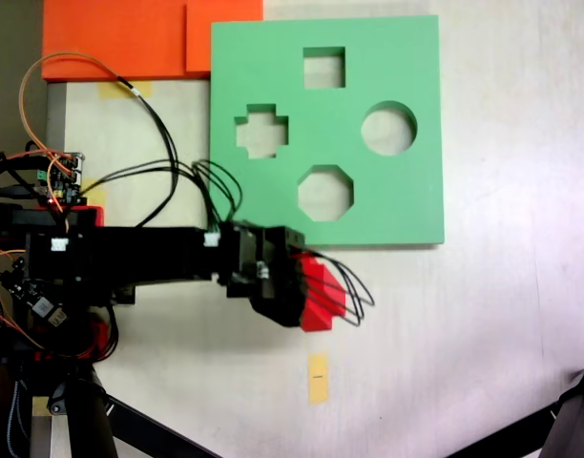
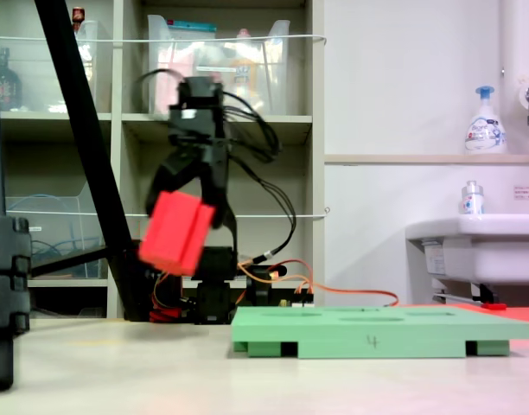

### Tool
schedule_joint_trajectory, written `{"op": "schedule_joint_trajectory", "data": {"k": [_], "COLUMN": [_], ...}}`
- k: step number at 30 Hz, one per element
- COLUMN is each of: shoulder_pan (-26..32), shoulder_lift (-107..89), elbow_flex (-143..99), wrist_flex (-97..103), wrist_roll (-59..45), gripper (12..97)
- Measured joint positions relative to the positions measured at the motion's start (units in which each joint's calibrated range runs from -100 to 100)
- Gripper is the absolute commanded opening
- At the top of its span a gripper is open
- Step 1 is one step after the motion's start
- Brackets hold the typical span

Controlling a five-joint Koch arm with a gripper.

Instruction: Put the cross columnar block into the corresponding hole

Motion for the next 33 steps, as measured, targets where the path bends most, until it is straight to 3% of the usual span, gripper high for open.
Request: {"op": "schedule_joint_trajectory", "data": {"k": [8, 14, 33], "shoulder_pan": [15.14, 22.52, 25.25], "shoulder_lift": [-0.96, 5.61, 24.21], "elbow_flex": [0.0, 0.0, 10.58], "wrist_flex": [-0.39, -0.39, -0.39], "wrist_roll": [17.63, 27.59, 30.38], "gripper": [35.4, 36.2, 37.9]}}
